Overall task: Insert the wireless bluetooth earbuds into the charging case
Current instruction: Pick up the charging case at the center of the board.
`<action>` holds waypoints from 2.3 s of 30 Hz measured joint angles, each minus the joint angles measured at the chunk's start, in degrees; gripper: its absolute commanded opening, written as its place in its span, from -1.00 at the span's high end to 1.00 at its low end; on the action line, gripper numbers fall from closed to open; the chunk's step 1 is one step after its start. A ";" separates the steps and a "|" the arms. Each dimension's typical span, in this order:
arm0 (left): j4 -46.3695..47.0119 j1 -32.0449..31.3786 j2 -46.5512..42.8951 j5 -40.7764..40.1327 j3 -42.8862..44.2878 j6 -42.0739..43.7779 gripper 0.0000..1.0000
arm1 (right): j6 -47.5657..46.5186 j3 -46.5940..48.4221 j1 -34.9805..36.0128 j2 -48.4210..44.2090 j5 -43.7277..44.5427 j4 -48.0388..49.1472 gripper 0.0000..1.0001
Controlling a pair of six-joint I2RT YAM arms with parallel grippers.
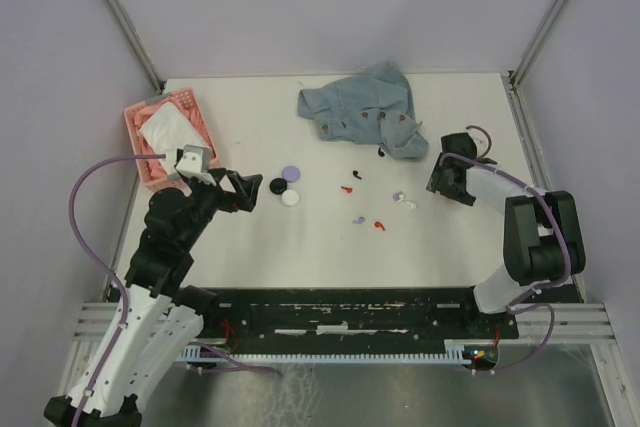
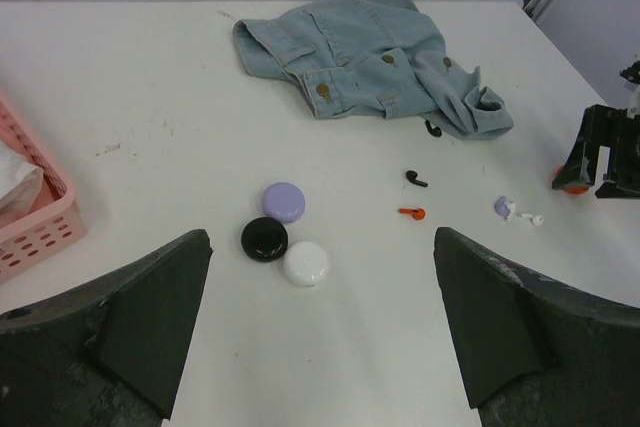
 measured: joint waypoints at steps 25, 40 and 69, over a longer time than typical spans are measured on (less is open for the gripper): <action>0.20 -0.11 3.41 0.61 0.00 0.00 -0.99 | -1.81 5.86 -4.57 6.86 -8.26 -0.31 0.11; 0.44 -0.11 14.05 11.93 2.95 -5.38 -0.86 | -3.15 0.31 6.93 -9.64 -14.43 0.07 0.14; 12.52 -10.97 33.79 24.13 5.62 -22.88 -0.47 | -15.61 -11.15 37.46 -24.28 -21.22 25.18 0.19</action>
